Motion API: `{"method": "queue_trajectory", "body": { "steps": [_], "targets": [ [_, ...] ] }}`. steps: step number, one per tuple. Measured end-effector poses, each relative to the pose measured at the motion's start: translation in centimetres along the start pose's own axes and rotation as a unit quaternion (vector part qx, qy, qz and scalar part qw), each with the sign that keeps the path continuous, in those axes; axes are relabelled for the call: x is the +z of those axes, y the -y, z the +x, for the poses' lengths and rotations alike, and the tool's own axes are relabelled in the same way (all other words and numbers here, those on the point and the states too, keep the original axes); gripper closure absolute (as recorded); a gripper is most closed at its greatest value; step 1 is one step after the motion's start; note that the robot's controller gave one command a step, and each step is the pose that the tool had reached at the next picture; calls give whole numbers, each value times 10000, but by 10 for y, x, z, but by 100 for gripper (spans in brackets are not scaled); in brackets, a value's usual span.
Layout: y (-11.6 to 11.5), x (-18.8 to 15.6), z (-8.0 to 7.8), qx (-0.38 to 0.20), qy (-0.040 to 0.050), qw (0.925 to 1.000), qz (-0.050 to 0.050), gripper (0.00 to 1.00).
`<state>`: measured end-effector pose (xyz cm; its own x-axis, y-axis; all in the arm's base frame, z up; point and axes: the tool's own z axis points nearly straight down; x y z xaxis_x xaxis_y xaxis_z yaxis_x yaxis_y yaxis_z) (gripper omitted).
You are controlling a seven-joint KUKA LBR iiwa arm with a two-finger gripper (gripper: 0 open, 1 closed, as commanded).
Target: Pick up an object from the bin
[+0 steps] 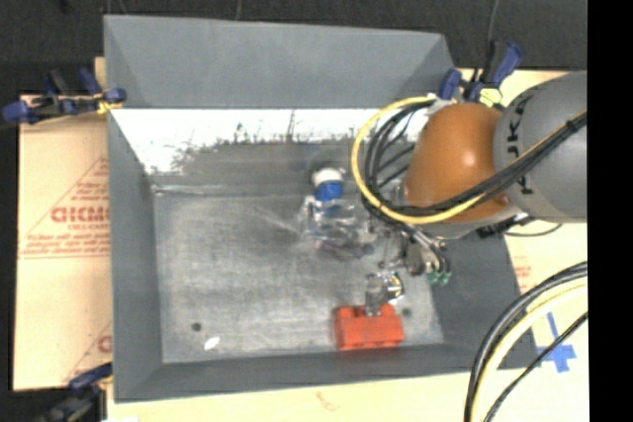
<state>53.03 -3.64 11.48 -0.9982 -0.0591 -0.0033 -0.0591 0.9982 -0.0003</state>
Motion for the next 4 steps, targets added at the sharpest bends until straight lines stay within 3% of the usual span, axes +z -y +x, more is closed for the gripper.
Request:
{"method": "queue_trajectory", "body": {
  "steps": [1,2,3,4],
  "targets": [
    [31,31,-56,-700,-360,9969,-67,0],
    [17,30,-90,-2159,-100,9764,-2,0],
    [33,36,-84,-2376,8,9714,-50,0],
    [37,38,-85,-2361,78,9717,13,100]
  ]
}}
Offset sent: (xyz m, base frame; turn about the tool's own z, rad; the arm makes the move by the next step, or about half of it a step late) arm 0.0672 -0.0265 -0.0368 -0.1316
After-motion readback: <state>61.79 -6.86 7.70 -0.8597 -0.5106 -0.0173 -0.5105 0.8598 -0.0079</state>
